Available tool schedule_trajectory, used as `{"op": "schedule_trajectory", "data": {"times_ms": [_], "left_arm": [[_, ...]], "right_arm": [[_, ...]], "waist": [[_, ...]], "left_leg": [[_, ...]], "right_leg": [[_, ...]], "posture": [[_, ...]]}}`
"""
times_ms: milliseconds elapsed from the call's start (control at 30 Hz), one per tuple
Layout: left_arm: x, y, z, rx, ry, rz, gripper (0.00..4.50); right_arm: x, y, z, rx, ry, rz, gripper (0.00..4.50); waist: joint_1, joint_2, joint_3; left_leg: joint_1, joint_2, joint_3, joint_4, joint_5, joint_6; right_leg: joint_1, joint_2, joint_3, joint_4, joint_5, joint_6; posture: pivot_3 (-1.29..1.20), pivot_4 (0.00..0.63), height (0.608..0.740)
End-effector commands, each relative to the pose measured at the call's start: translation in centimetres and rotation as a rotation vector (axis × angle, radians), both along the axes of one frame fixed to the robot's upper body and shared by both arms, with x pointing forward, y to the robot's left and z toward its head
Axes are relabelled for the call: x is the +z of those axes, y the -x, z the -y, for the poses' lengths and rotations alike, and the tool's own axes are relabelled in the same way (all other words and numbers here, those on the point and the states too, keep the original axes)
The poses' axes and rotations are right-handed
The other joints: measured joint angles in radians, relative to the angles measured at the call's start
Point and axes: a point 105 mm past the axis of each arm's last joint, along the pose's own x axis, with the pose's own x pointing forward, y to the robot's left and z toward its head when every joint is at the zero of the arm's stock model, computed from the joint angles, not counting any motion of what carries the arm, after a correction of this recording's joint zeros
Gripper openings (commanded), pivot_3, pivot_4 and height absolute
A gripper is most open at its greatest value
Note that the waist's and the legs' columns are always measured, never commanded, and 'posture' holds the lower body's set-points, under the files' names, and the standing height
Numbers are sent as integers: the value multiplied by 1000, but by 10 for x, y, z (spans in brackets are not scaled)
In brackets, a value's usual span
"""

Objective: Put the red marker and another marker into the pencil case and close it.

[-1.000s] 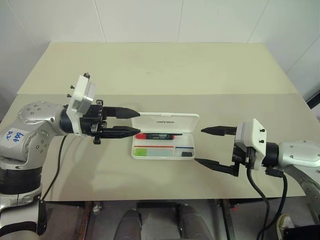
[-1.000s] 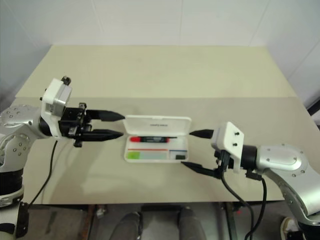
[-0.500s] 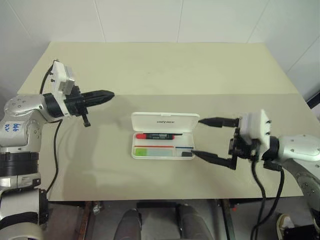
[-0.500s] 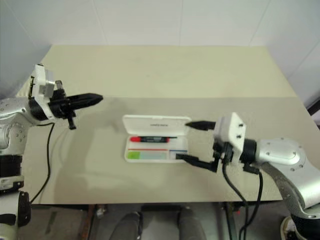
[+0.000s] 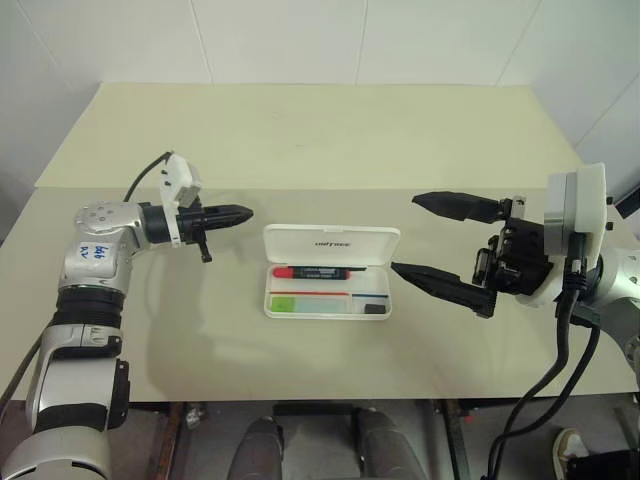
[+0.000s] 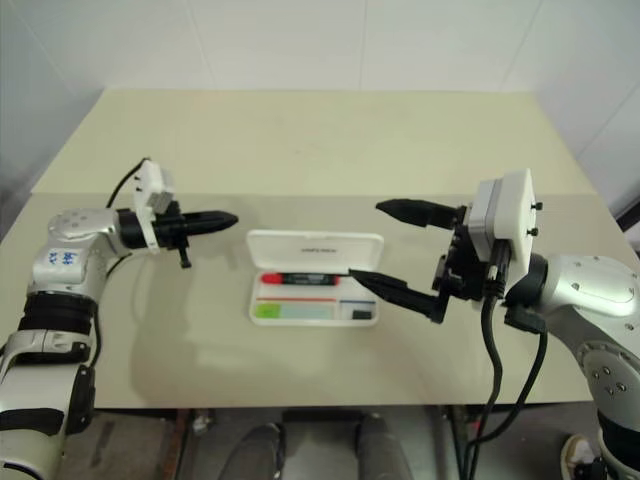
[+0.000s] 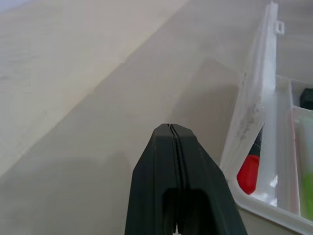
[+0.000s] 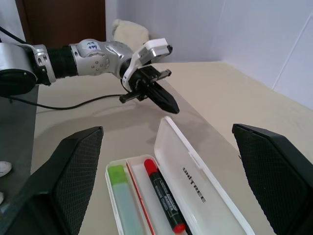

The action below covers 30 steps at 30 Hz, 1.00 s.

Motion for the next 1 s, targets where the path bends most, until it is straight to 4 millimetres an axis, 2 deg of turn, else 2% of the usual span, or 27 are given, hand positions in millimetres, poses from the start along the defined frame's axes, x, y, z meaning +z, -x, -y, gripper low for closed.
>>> {"op": "schedule_trajectory", "data": {"times_ms": [33,300,433,667,767,900,1000], "left_arm": [[6,0,22,-87,-31,46,25],[10,9,36,-201,-35,46,25],[16,28,32,-315,-43,29,25],[17,45,21,-374,-110,-22,25],[8,58,20,-447,-199,-52,25],[-13,67,18,-517,-346,-54,25],[-17,67,29,-524,-330,-53,25]], "right_arm": [[3,6,-5,4,23,42,4500],[0,6,-6,-11,17,38,4500],[0,5,-6,-17,14,35,4500],[-3,4,-8,-20,9,28,4500],[-3,3,-8,-19,8,27,4500],[-3,2,-9,-19,4,27,4500],[-3,2,-10,-19,3,28,4500]], "waist": [[0,0,0],[-2,0,0],[-1,0,0],[-2,0,0],[-2,0,0],[-1,0,0],[-1,0,0]], "left_leg": [[0,0,0,0,0,0],[0,0,0,0,0,0],[-1,0,0,0,0,0],[-1,0,0,0,0,0],[-1,0,0,0,0,0],[-1,0,0,-1,0,0],[-1,0,0,0,0,0]], "right_leg": [[0,0,0,0,0,0],[-1,0,0,1,0,0],[-1,0,0,1,0,0],[-2,0,0,1,0,0],[-2,0,0,1,0,0],[-2,0,0,1,0,-1],[-2,0,0,1,0,-1]], "posture": [[0,150,740],[0,150,740],[0,150,740],[0,150,740],[0,150,740],[0,150,740],[0,150,740]]}}
